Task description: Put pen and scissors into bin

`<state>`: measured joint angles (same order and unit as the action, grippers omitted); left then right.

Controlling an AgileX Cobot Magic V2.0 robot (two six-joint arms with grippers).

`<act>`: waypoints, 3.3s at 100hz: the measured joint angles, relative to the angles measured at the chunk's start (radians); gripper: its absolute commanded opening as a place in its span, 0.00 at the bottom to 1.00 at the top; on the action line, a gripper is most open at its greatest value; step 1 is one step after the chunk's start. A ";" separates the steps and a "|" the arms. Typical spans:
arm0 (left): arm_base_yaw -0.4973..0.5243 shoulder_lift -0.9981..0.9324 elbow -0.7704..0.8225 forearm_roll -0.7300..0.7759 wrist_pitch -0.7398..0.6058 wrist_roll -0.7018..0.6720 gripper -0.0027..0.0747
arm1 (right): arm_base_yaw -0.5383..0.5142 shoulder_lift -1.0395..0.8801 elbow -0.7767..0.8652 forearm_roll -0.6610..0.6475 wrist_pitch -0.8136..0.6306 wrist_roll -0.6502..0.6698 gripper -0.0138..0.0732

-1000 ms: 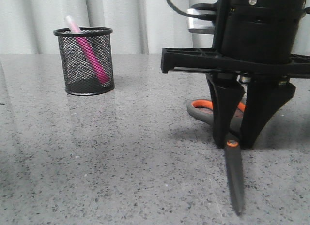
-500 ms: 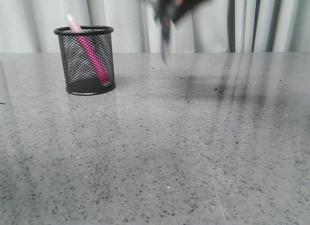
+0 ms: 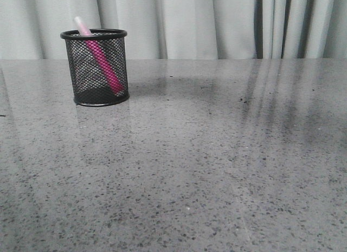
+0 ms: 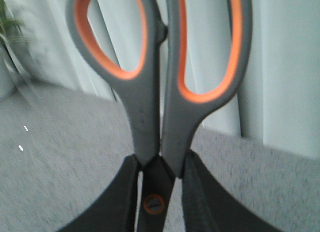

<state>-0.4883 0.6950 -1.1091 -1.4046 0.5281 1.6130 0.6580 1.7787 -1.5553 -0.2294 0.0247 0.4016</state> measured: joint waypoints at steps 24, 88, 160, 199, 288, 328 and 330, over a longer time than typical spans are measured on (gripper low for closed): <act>0.000 -0.036 0.000 0.095 0.000 -0.029 0.24 | 0.000 0.144 0.008 -0.005 -0.010 -0.004 0.08; 0.000 -0.055 0.000 0.164 0.010 -0.079 0.24 | 0.023 0.171 0.006 -0.011 -0.015 -0.007 0.21; 0.000 -0.073 0.000 0.258 -0.003 -0.197 0.24 | 0.038 0.100 0.006 -0.002 0.015 -0.007 0.62; 0.000 -0.267 0.168 0.994 -0.010 -0.955 0.01 | 0.043 -0.267 0.084 -0.136 0.173 -0.007 0.09; 0.000 -0.700 0.579 1.430 0.168 -1.561 0.01 | 0.043 -1.627 1.031 -0.405 0.407 -0.009 0.08; 0.000 -0.700 0.579 1.433 0.168 -1.561 0.01 | 0.043 -1.638 1.032 -0.409 0.426 -0.011 0.08; 0.000 -0.700 0.579 1.433 0.168 -1.561 0.01 | 0.043 -1.638 1.032 -0.409 0.426 -0.011 0.08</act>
<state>-0.4883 -0.0047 -0.5297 0.0279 0.6958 0.0525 0.7009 0.1407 -0.5229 -0.6387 0.4511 0.3909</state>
